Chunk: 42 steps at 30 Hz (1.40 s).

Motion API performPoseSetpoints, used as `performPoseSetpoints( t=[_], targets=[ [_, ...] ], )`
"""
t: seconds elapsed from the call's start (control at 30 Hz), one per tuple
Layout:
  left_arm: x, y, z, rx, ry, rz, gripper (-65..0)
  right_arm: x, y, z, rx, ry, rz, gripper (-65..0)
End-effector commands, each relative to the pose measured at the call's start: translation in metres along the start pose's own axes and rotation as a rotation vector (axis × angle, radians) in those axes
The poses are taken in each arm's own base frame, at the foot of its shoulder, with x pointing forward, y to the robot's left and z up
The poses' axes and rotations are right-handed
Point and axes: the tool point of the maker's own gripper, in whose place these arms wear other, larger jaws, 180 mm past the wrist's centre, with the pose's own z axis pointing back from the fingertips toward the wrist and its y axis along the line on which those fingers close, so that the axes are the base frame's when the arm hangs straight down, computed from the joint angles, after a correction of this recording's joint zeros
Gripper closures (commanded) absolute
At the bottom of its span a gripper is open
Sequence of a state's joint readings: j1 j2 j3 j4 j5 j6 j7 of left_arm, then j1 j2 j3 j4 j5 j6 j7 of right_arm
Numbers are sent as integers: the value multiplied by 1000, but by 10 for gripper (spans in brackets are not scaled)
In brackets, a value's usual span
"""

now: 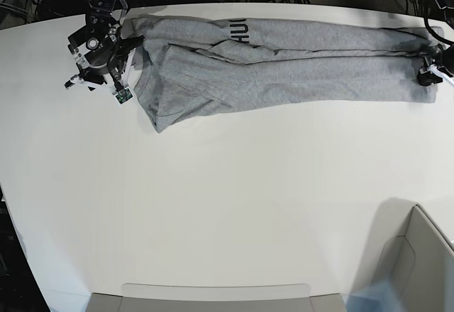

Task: Fold the T-shirt properly
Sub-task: 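Tug the pinched strip end with the left gripper to straighten it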

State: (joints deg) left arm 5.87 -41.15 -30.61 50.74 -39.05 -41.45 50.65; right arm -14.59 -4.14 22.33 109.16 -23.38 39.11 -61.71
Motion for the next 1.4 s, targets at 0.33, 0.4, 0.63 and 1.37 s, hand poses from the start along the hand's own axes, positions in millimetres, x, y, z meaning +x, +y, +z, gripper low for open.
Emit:
performPoseSetpoints(
  t=[0.33,0.4,0.63,1.37],
  targets=[
    [4,30,16,93,44,-26,-274,7,-5,4,-14,-23,16,-234],
    [6,31,17,96,42,-28,-273,8,-6,4,-14,-24,16,-234],
    [27,56,42,148,-43,22,-273,7,-6,4,-15,-23,17,-234],
    [-46,10,-3,53,198,-104,-266,7,-6,4,-15,-23,17,-234]
  ],
)
